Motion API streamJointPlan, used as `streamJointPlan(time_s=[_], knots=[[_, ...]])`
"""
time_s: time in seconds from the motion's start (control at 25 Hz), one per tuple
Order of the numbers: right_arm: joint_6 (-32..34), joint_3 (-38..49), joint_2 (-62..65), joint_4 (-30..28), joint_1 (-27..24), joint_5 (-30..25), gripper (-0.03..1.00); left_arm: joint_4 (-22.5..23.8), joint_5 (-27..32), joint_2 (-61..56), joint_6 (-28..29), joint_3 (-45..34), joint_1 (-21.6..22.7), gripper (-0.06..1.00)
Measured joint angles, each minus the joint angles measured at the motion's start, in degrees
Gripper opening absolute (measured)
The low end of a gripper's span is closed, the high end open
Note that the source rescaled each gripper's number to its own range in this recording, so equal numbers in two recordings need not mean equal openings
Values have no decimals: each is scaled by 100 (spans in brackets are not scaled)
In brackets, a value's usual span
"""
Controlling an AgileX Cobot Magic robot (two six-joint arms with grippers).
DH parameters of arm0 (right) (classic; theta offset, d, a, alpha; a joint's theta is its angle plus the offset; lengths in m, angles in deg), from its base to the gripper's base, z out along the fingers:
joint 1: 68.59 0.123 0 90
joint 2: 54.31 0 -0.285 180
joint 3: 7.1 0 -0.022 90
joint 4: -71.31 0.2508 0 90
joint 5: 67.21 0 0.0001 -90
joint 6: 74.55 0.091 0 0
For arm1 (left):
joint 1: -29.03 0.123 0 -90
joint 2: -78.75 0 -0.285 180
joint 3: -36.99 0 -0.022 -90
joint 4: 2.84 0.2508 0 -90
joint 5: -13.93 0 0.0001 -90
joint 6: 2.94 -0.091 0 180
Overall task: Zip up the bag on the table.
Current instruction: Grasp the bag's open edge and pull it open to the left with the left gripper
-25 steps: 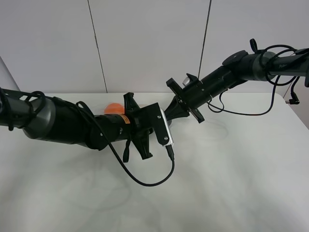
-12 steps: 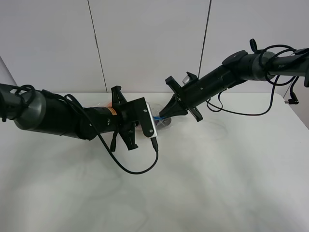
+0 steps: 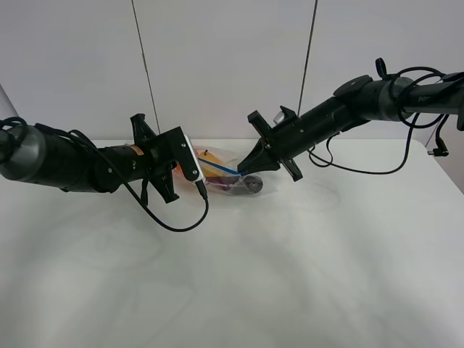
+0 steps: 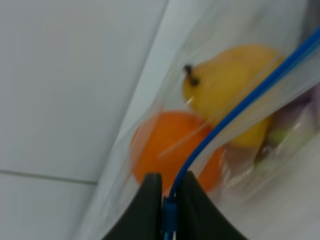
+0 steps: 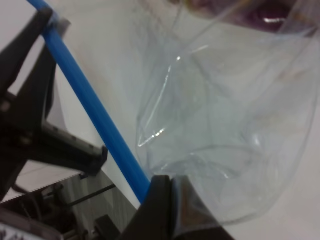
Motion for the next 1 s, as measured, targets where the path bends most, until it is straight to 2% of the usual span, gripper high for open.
streamJointPlan(time_s=[0.6,1.0], knots=[[22,0,0,103,45,-10,0,108,-309,0,-123,0,1185,0],[22,0,0,1,45,-44,0,47,-395,0,-117,0,1315,0]])
